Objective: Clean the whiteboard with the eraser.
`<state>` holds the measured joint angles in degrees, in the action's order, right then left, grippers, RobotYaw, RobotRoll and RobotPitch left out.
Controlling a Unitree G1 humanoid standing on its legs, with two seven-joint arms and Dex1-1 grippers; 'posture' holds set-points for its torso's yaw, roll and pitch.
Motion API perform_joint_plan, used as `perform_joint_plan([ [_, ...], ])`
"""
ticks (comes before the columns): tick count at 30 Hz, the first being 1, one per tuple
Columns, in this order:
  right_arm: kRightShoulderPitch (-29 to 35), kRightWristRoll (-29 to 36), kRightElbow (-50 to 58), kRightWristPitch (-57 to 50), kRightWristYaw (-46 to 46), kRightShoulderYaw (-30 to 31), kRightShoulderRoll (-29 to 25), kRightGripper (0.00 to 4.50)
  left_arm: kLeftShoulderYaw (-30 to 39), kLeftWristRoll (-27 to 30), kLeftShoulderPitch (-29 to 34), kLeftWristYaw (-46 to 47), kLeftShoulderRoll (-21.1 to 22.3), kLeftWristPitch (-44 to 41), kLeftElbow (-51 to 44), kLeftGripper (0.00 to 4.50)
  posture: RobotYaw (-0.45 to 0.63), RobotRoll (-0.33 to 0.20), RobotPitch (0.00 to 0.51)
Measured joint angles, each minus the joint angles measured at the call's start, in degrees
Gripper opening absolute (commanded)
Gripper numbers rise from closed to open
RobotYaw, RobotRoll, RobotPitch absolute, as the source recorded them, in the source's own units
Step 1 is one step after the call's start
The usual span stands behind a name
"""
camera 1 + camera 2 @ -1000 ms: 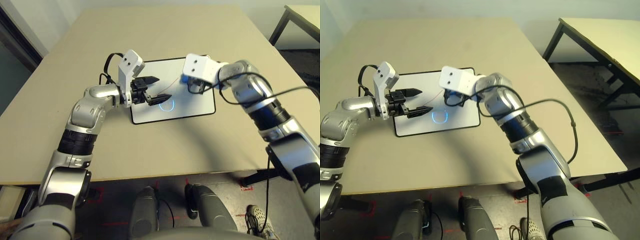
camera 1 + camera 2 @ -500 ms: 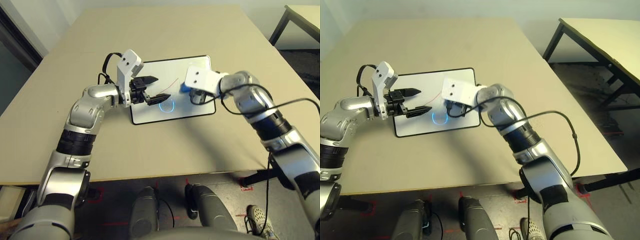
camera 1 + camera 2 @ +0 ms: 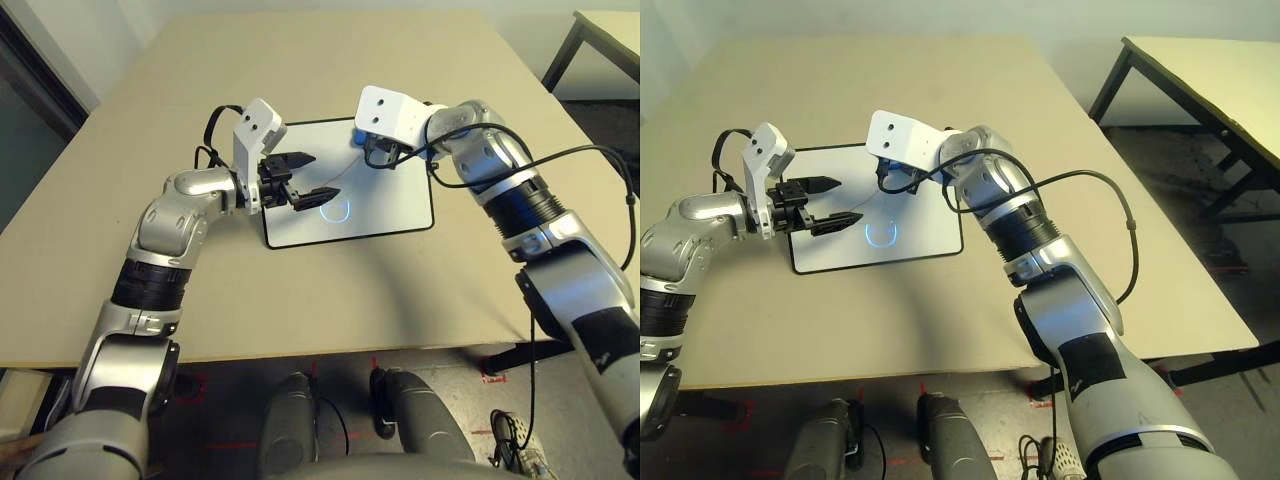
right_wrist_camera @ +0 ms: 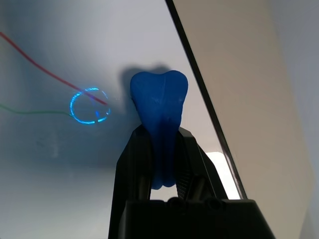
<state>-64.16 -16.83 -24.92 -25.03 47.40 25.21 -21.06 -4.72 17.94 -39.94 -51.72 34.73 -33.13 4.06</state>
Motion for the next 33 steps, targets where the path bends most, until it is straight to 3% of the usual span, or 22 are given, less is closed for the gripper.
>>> perform_joint_plan([
  [6, 13.9, 0.1, 20.1, -10.0, 6.1, 1.3, -3.4, 0.6, 0.3, 0.1, 0.4, 0.1, 0.4, -0.3, -0.8, 4.5, -0.01, 0.0, 0.13],
  [9, 16.9, 0.1, 25.4, -14.9, 7.6, 2.7, -3.8, 0.6, 0.3, 0.1, 0.5, 0.1, 0.4, -0.3, -0.8, 4.5, -0.02, 0.0, 0.127],
  [13, 15.9, 0.1, 25.9, -16.4, 7.6, 3.1, -3.4, 0.6, 0.3, 0.0, 0.4, 0.0, 0.4, -0.3, -0.7, 4.5, -0.02, 0.0, 0.124],
  [23, -0.4, 0.5, 2.0, -5.7, -1.2, -1.2, 1.0, 0.6, 0.2, 0.0, 0.1, -0.1, 0.2, -0.1, -0.4, 4.5, -0.01, 0.0, 0.119],
  [28, 0.2, 0.6, 0.7, -3.3, -1.7, -1.5, 0.9, 0.6, 0.2, 0.0, 0.1, -0.1, 0.2, -0.1, -0.4, 4.5, -0.01, 0.0, 0.121],
  [33, 9.2, 0.6, 12.3, -6.7, 2.0, -0.7, -1.1, 0.6, 0.3, 0.0, 0.1, -0.1, 0.4, -0.2, -0.5, 4.5, -0.02, 0.0, 0.123],
])
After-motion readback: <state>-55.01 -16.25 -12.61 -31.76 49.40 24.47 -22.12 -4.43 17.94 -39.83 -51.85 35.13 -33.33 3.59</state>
